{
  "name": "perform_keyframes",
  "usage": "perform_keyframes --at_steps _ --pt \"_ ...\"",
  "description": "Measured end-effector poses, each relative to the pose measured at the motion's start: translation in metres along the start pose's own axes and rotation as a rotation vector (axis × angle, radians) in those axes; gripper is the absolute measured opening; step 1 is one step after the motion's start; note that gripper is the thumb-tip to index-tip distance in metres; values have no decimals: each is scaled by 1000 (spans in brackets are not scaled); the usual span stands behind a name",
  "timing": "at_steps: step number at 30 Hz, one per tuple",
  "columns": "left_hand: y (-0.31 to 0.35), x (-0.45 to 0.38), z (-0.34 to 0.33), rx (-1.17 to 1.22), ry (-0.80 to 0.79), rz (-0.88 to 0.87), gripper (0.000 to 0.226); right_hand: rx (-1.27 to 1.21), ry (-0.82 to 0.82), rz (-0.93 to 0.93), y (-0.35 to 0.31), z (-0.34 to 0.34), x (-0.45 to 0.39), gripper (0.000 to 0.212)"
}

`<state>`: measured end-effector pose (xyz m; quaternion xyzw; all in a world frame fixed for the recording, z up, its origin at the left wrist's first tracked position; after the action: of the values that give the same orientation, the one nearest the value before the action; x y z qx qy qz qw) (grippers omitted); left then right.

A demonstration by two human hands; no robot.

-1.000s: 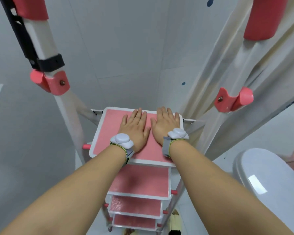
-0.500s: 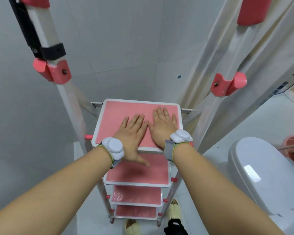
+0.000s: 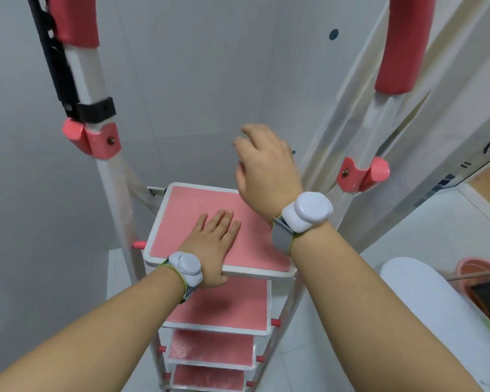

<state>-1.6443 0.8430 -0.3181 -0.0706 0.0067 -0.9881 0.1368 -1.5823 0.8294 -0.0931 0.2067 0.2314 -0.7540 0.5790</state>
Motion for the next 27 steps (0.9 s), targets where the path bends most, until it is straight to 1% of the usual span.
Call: perform_keyframes --at_steps 2,4,6,9,13,15,18,19,20,21,22,23,24,25,26,27 --pt "5 1 -7 4 -47 -12 116 15 125 110 -21 24 -21 32" --pt "3 0 -6 5 -41 3 116 63 246 191 -39 50 -48 42" --pt "2 -2 -1 9 -54 5 117 97 286 211 -54 64 -77 51" --pt "2 -3 3 14 -114 1 118 126 257 240 -74 64 -100 60" --pt "2 -6 9 19 -238 -46 122 154 329 326 -99 79 -111 65" --pt "-6 -9 11 49 -307 -58 125 165 339 369 -110 79 -121 66" --pt "-17 -21 16 116 -359 -72 131 108 245 394 -124 51 -124 67" --pt "-19 -19 18 158 -360 -53 129 55 197 370 -124 39 -115 69" --pt "-22 -19 19 217 -351 -28 121 10 161 328 -118 29 -104 70" --pt "-25 -15 23 289 -330 10 102 -21 137 283 -110 22 -89 69" --pt "-29 -12 33 331 -275 40 77 -37 134 244 -99 19 -73 65" --pt "-38 -12 53 347 -141 66 55 -46 133 217 -86 16 -61 61" --pt "-47 -8 77 295 22 86 42 -36 129 189 -73 11 -49 59" --pt "-57 -6 109 196 159 115 34 -4 125 164 -60 10 -47 58" --pt "-66 -1 136 100 275 159 28 22 112 146 -52 5 -46 59" --pt "-73 4 165 71 386 198 21 32 113 127 -47 4 -46 58"
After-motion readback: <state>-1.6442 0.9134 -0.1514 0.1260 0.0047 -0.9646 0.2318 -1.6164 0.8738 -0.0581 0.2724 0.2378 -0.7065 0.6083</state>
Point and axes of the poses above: each hand's wrist, its own x-axis away from the middle knuckle, its own z-axis out of the back of the hand, y = z × x, the point moved 10 cm from there along -x, towards the middle knuckle, and after that the axes turned 1 degree about -x, right-handed, at the moved point
